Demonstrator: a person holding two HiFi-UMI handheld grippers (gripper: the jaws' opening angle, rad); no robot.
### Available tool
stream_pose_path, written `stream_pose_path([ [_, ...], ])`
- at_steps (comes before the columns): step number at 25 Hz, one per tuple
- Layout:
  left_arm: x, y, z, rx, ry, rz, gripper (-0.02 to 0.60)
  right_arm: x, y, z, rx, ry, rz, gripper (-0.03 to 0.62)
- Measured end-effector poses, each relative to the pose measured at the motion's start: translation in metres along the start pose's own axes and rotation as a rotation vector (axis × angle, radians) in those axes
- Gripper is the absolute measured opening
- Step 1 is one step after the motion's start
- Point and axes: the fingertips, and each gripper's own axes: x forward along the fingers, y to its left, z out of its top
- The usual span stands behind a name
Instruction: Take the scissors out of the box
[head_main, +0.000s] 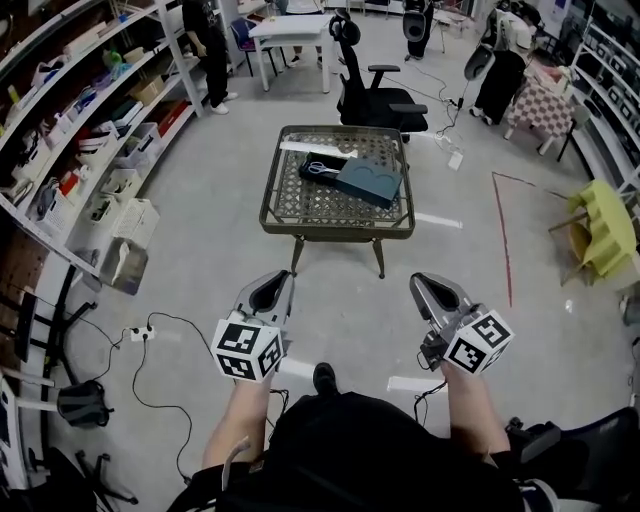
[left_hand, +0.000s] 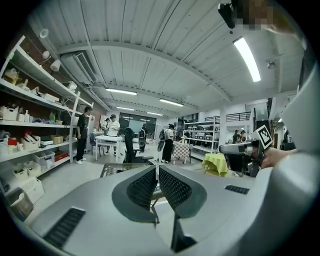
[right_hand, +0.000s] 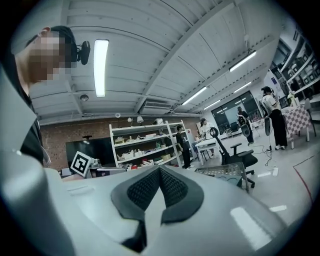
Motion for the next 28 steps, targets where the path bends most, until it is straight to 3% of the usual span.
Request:
stream_pose_path([
  [14, 0.017, 0.095, 0.006, -0.044, -0.003, 0.026, 0.026, 0.103, 0.009, -0.001, -0.002, 0.045, 0.037, 0.011],
  [28, 0.042, 0.135, 0.003, -0.06, 0.025, 0.074, 0.026, 0.167, -0.015, -0.006, 0.048, 0.064, 0.103, 0.011],
])
